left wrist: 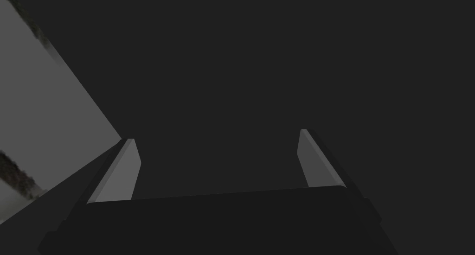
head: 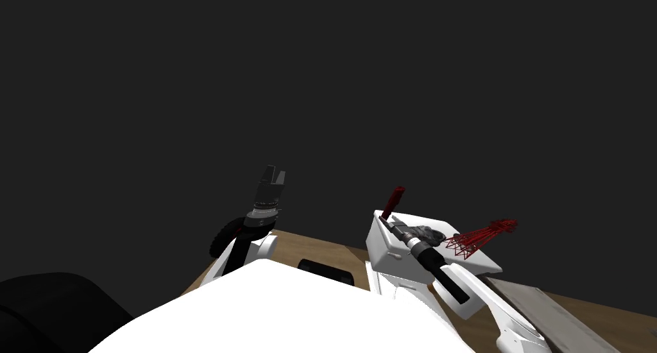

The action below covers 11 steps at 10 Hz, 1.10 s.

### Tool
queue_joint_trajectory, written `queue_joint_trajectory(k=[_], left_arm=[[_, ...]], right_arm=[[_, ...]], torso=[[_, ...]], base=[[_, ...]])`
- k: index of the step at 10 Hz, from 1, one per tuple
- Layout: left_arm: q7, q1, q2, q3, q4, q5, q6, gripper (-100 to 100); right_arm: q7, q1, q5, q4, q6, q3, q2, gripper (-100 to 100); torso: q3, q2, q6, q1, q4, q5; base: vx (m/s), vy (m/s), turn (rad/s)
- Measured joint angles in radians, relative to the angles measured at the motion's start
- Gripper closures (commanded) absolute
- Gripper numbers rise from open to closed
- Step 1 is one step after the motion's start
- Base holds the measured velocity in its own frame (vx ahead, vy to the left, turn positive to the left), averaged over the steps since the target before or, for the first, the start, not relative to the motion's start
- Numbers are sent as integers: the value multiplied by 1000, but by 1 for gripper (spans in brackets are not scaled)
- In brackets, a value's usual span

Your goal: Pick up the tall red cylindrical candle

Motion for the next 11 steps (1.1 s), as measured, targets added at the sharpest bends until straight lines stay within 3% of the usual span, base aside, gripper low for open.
queue_joint_trajectory(k=[2,4,7,9,11], left_arm=[[0,0,0,0,0,0,0,0],[0,0,0,0,0,0,0,0],[0,0,0,0,0,0,0,0],[0,0,0,0,0,0,0,0],[0,0,0,0,0,0,0,0]], right_arm=[[-3,-54,-1,59,3,6,-3,-100],[-5,-120,-25,124,-12,53,-16,-100],[-5,-200,-28,211,-13,62,-17,-100],[-4,-253,-52,260,-28,106,-28,-100],[-7,-320,-56,325,-38,116,-33,-100]], torso=[[-4,-7,0,-1,-1,0],[0,0,0,1,0,0],[-3,-6,0,-2,-1,0],[1,2,0,2,0,0],[-2,-4,0,0,-1,0]], base=[[-36,15,43],[-106,26,21],[-45,13,23],[-115,30,21],[-3,-3,-1]])
